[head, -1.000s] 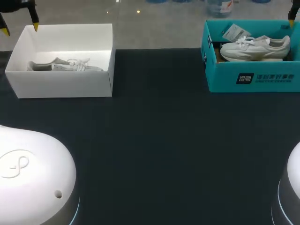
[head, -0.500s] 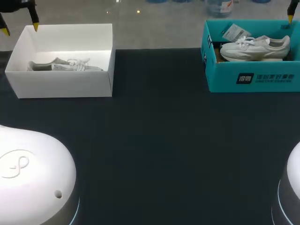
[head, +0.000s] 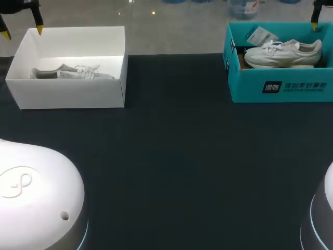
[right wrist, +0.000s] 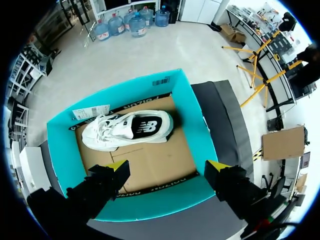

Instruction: Take the shoe out of the shoebox, open the shoe tongue, remove and reinsert the insole, then place the shoe into the shoebox

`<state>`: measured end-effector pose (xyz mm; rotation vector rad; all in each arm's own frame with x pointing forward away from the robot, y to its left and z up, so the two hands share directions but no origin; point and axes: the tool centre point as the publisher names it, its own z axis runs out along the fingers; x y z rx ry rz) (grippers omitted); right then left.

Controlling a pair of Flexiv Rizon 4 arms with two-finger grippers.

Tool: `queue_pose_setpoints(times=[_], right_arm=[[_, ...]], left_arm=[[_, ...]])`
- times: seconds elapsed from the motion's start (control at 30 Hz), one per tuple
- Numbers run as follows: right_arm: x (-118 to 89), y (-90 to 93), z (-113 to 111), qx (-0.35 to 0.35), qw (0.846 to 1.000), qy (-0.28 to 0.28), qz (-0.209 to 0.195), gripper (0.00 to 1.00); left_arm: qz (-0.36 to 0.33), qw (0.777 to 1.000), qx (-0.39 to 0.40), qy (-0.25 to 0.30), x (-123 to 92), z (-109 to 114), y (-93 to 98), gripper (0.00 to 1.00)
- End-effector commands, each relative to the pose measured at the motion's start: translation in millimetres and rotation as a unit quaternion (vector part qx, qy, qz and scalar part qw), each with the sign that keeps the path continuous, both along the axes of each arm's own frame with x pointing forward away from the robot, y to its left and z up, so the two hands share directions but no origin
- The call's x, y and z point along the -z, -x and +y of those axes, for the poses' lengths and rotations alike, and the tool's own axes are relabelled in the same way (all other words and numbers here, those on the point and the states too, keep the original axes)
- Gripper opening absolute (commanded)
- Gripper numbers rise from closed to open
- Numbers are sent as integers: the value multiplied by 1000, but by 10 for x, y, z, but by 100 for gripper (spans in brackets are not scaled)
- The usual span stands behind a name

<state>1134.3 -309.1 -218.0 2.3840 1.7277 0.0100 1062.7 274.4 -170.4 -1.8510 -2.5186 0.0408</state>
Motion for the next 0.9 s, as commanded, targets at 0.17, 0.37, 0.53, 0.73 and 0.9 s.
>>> queue_pose_setpoints(times=[0.17,0.37,0.53,0.73,0.9], right_arm=[[393,-271,-30,-15,1000,-8,4,100],[513,-313,-77,-15,1000,-4,7,100],[513,-313,-77,-15,1000,-4,7,100],[513,-313,-77,-15,1000,-4,7,100],[552,-353,-86,-19,1000,-5,16,100]], left_arm=[[1,1000,0,-1,-9,2,-2,100],[1,1000,0,-1,-9,2,-2,100],[1,1000,0,-1,-9,2,-2,100],[1,1000,0,-1,-9,2,-2,100],[1,1000,0,-1,-9,2,-2,100]])
